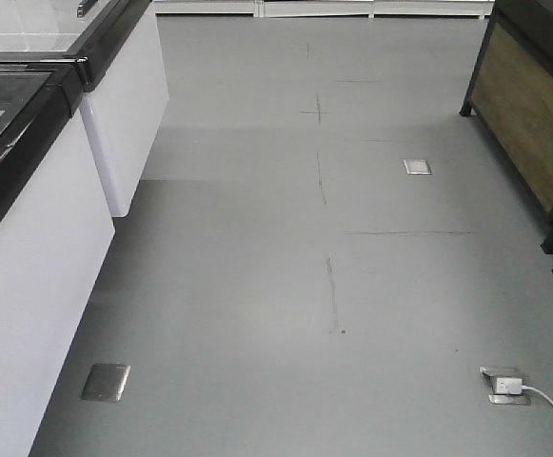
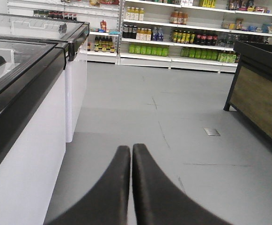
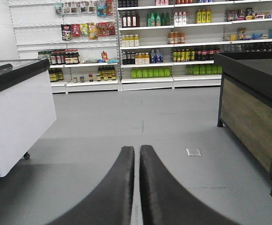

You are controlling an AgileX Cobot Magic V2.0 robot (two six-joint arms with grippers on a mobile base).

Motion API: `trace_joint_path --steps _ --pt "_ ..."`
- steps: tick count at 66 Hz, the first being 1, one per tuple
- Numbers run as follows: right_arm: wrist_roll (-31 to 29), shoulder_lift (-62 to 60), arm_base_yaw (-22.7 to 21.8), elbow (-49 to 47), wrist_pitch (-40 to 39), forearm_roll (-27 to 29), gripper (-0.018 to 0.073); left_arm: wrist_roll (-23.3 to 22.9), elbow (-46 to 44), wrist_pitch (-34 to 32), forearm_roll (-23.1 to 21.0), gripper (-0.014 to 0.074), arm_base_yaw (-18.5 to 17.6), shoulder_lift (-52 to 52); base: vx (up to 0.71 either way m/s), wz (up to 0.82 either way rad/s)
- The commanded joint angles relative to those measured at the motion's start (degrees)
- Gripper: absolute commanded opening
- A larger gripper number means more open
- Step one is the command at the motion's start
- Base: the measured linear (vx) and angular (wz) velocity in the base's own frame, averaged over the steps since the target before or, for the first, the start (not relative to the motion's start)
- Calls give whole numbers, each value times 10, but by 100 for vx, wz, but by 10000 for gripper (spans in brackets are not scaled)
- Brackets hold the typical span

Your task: Left arm holds basket, right arm returns cookies

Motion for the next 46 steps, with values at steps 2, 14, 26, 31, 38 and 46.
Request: trace_joint_path --steps 2,14,26,31,38,46 --pt "-1 -7 -1 10 -40 -3 -3 -5 -17 -40 -3 -6 0 -7 0 0" --pt "-1 -7 -1 10 -40 -3 -3 -5 -17 -40 -3 -6 0 -7 0 0" --pt "-1 -7 -1 10 -40 -3 -3 -5 -17 -40 -3 -6 0 -7 0 0" --pt "-1 -7 -1 10 -40 -3 -3 -5 -17 -40 -3 -6 0 -7 0 0" --pt "-1 -7 -1 10 -40 -3 -3 3 -17 -47 3 -6 0 -7 0 0" --pt "-1 -7 -1 10 -40 -3 -3 11 -17 -73 13 -6 0 -7 0 0"
